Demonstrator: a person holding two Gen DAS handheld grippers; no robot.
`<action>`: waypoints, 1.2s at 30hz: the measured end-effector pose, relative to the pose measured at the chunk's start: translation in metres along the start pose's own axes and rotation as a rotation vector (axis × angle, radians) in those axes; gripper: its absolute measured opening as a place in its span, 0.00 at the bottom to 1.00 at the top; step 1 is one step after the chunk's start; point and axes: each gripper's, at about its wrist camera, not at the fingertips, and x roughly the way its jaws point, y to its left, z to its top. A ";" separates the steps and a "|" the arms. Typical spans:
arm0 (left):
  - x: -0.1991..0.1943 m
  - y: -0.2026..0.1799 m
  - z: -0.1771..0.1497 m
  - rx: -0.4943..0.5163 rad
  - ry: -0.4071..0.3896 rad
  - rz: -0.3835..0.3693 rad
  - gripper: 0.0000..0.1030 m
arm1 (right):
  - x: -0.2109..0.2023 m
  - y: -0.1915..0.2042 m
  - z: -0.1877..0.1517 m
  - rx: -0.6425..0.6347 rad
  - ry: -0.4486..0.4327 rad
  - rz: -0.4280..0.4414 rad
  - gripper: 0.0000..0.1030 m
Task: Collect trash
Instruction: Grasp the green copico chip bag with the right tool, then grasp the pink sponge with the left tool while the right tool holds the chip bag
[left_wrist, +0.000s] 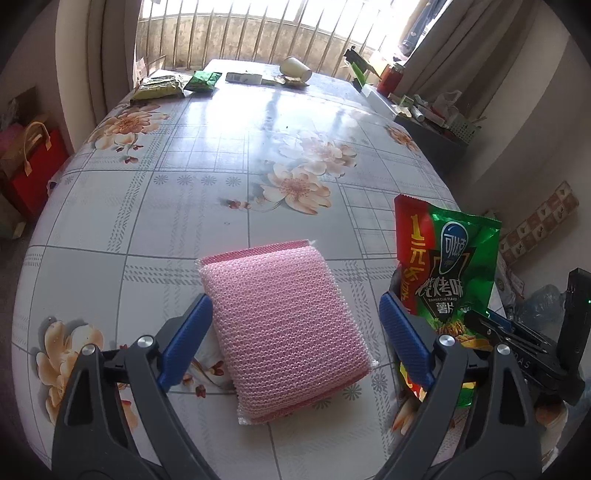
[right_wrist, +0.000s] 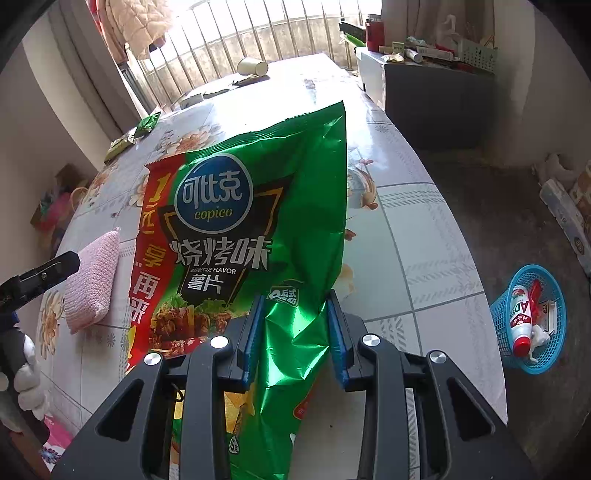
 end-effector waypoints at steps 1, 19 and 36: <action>0.005 -0.002 0.001 0.005 0.003 0.031 0.85 | 0.000 0.000 0.000 0.001 -0.003 0.002 0.31; 0.014 -0.009 -0.022 0.083 0.038 0.052 0.77 | -0.008 -0.026 -0.011 0.103 0.019 0.132 0.31; -0.056 -0.043 -0.042 0.098 -0.176 -0.158 0.74 | -0.004 -0.044 -0.018 0.230 0.068 0.283 0.32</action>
